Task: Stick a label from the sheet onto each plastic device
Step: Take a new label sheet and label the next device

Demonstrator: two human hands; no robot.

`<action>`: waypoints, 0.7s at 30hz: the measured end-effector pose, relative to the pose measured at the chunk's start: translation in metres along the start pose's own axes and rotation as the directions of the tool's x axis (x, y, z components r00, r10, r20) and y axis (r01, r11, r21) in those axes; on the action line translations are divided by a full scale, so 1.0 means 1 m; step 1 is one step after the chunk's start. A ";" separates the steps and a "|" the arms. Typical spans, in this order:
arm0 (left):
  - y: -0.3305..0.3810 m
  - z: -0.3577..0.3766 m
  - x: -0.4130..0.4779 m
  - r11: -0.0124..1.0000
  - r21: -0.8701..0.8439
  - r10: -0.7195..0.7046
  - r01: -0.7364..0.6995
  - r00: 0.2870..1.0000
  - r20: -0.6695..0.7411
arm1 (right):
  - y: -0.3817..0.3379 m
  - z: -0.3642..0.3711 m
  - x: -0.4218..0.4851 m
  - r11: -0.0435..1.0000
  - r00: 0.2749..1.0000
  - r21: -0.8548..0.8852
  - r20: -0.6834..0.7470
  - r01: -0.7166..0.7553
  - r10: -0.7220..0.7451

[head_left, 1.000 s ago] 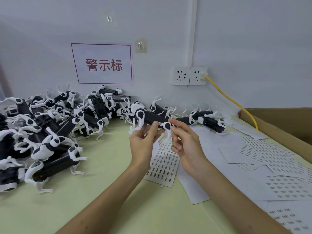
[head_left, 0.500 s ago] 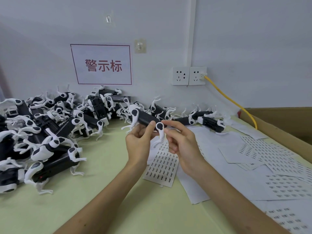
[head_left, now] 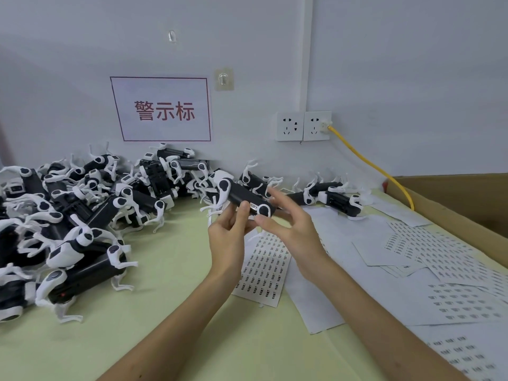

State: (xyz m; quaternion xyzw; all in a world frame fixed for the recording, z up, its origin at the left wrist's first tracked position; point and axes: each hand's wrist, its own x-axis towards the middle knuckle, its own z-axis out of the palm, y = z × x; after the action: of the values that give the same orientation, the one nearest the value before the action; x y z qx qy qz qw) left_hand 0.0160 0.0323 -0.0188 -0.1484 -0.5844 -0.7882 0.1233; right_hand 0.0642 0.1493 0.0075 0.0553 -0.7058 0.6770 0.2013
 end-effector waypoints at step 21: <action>-0.014 -0.021 0.009 0.260 0.944 -0.216 -0.202 0.941 0.261 | -0.012 -0.177 0.017 0.746 0.589 0.597 -0.728 0.295 0.350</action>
State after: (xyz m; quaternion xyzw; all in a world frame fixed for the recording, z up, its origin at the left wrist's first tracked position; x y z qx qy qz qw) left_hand 0.0001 0.0161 -0.0338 -0.1727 -0.9542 -0.2302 0.0820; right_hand 0.0899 0.3250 0.0247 -0.2017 -0.2456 0.8331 0.4528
